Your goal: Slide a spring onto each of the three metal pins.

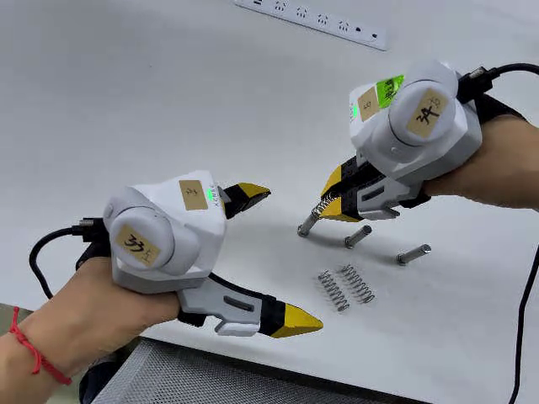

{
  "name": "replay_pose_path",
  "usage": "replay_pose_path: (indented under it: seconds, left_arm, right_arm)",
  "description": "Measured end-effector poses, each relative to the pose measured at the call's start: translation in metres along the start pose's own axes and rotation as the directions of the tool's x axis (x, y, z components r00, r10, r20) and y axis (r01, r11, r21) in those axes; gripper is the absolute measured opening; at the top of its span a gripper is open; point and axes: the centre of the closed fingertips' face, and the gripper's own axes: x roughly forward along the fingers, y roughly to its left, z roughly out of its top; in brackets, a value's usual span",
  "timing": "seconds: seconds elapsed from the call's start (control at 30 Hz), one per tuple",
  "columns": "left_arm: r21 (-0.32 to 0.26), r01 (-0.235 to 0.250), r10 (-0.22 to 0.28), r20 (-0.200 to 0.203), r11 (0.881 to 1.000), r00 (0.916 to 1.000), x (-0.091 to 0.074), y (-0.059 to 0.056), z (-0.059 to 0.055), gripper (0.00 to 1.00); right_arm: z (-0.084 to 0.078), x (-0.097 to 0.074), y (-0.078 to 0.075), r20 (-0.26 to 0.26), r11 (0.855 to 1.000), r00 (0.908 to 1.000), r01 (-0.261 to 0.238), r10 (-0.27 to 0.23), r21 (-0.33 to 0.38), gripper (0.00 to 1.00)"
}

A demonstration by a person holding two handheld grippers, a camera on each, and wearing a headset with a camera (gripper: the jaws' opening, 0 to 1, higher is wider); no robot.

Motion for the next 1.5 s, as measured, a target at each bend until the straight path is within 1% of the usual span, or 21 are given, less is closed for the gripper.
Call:
replay_pose_path:
  seconds: [0.3,0.43,0.9,0.97,1.5]
  left_arm:
    - [-0.007,0.003,-0.003,0.002,1.0,1.0,0.0,-0.001,-0.001,1.0]
    - [-0.01,0.003,-0.003,0.003,1.0,1.0,0.0,-0.002,-0.001,1.0]
    - [-0.014,0.007,-0.007,0.006,1.0,1.0,0.001,-0.002,0.0,1.0]
    - [-0.014,0.009,-0.009,0.007,1.0,0.9999,0.001,-0.002,0.0,1.0]
    - [-0.027,0.006,-0.006,0.016,1.0,0.9999,0.001,-0.001,0.001,1.0]
  right_arm:
    - [0.001,0.003,0.003,-0.003,1.0,1.0,-0.007,0.007,0.004,0.12]
    - [-0.001,0.006,0.0,-0.002,1.0,1.0,-0.009,0.009,0.006,0.12]
    - [-0.002,0.01,0.002,-0.006,1.0,0.9999,-0.014,0.014,0.008,0.12]
    - [-0.003,0.012,0.001,-0.006,1.0,0.9999,-0.015,0.015,0.011,0.12]
    - [-0.006,0.02,0.001,-0.025,1.0,0.9996,-0.013,0.013,-0.004,0.12]
